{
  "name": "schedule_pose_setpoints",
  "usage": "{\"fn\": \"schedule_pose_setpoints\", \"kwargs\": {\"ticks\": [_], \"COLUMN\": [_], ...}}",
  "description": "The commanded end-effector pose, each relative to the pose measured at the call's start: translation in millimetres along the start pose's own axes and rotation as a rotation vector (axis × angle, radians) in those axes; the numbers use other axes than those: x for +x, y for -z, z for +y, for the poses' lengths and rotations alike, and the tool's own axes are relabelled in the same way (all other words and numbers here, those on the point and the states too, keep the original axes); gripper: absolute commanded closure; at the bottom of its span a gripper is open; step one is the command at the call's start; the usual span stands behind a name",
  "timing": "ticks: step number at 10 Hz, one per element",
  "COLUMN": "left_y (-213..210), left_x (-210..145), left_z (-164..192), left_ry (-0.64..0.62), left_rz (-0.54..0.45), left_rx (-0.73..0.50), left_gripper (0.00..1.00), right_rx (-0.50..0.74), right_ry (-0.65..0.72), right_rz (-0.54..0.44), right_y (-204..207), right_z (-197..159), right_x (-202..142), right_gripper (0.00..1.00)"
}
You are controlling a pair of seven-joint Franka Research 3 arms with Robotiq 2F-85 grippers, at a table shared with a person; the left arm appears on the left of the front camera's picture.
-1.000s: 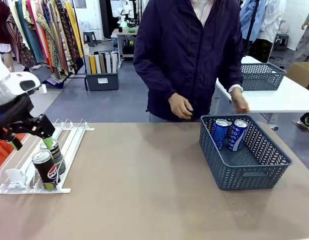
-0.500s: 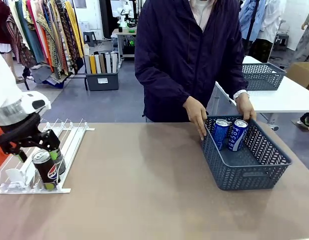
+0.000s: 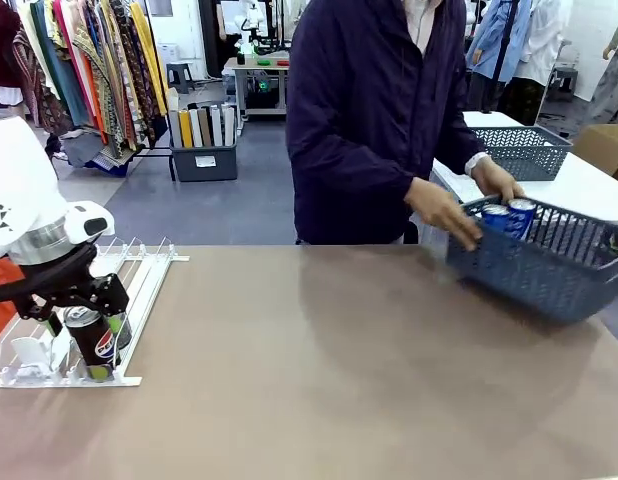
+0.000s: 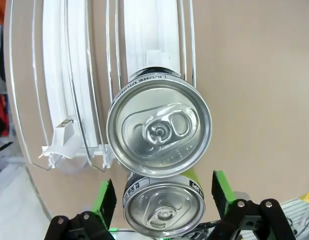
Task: Retrieve and store the cans from the dispenser.
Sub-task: Pick up one can from the Automatic Can Dispenser and place it in the middle of the table.
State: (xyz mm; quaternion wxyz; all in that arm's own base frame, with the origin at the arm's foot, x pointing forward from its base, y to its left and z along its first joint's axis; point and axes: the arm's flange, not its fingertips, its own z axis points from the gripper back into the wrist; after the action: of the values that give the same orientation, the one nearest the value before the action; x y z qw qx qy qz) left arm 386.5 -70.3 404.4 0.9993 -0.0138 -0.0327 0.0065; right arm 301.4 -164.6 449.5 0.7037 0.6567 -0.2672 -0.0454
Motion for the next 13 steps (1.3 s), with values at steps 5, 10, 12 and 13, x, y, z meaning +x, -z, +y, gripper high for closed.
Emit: {"fn": "schedule_pose_setpoints", "kwargs": {"ticks": [5,10,12,13], "left_y": [3,-26,-88,-123], "left_x": [7,1,-18,-35], "left_z": [-6,-6,-7,-8], "left_ry": [-0.022,-0.009,0.029,0.061], "left_rz": [-0.038,-0.101,-0.163,-0.208], "left_rx": [0.035,0.035,0.026,0.005], "left_gripper": [1.00,1.00,1.00,1.00], "right_rx": [0.010,0.010,0.010,0.010], "right_ry": [-0.006,-0.006,-0.006,-0.006], "right_rz": [-0.009,-0.009,-0.009,-0.009], "right_y": [1,1,1,1], "right_z": [3,3,3,3], "right_x": [3,3,3,3], "right_gripper": [0.00,0.00,0.00,0.00]}}
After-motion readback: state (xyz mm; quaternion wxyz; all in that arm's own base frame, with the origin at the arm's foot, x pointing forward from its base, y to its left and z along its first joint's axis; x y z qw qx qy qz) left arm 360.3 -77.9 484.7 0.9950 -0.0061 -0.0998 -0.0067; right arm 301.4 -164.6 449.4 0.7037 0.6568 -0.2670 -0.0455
